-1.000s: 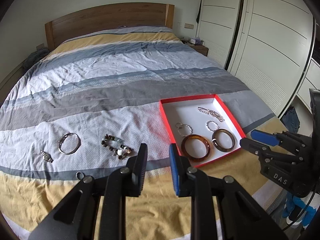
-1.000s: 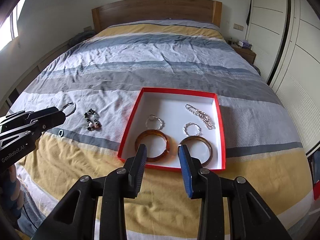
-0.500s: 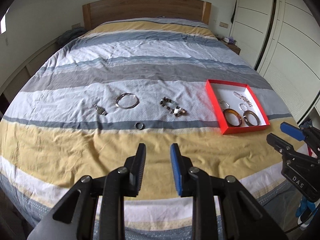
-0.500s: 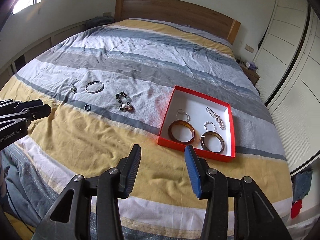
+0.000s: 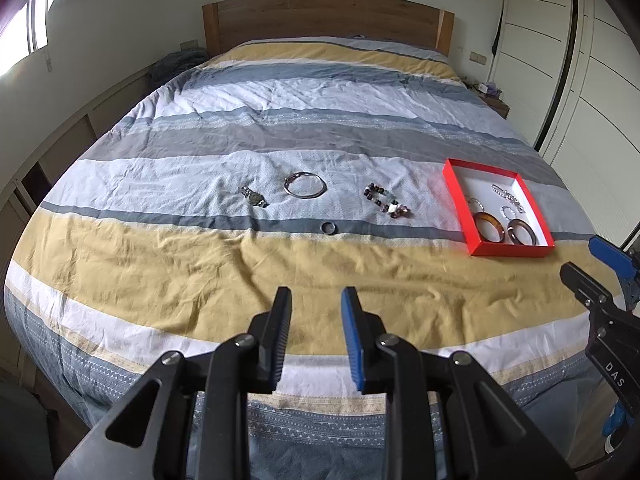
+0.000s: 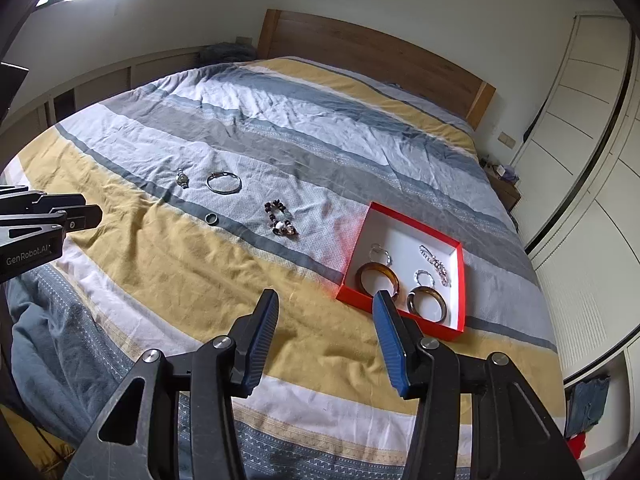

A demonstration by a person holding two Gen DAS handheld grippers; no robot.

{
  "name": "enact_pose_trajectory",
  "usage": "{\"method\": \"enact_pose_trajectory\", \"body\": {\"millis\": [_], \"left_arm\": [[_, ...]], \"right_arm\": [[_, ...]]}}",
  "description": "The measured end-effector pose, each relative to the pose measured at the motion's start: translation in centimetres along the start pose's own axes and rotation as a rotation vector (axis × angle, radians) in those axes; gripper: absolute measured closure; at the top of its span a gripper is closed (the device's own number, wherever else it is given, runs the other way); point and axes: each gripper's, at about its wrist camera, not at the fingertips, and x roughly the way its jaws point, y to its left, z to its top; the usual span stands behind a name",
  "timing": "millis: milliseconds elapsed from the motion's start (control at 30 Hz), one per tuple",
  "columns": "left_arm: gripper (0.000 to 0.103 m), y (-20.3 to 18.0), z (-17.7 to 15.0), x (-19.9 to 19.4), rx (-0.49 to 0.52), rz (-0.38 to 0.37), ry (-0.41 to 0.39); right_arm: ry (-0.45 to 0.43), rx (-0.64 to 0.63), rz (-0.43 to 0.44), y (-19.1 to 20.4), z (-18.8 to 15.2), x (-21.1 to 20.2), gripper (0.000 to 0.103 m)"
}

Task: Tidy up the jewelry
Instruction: 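Lift both open grippers out of the box toward the remaining jewelry, then grasp the dark brown beaded bracelet with the right gripper while the left grasps a small dark ring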

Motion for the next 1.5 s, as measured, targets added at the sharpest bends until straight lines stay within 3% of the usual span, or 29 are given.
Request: {"method": "enact_pose_trajectory", "body": {"millis": [567,700,1033,1200,1500], "left_arm": [[0.078,4.1,-0.5,4.1,-0.086,0.018,0.081],[0.067,5.1,-0.7,5.9,-0.114,0.026,0.107],[0.067,7.8,-0.3,11.3,-0.160,0.014,0.150],[0.067,8.0,0.7,14.1,-0.153,-0.018,0.153],[0.067,4.8,3.6,19.1,-0.089,-0.148,0.131]], "right_arm": [[0.050,-0.072,0.038,3.3,1.5,3.7,0.054],[0.074,-0.078,0.058,3.8,1.8,5.6,0.054],[0.109,0.023,0.177,3.1,2.9,11.7,0.054],[0.145,0.075,0.220,2.8,4.0,15.9,0.054],[0.184,0.130,0.270,1.8,6.9,24.0,0.054]]}}
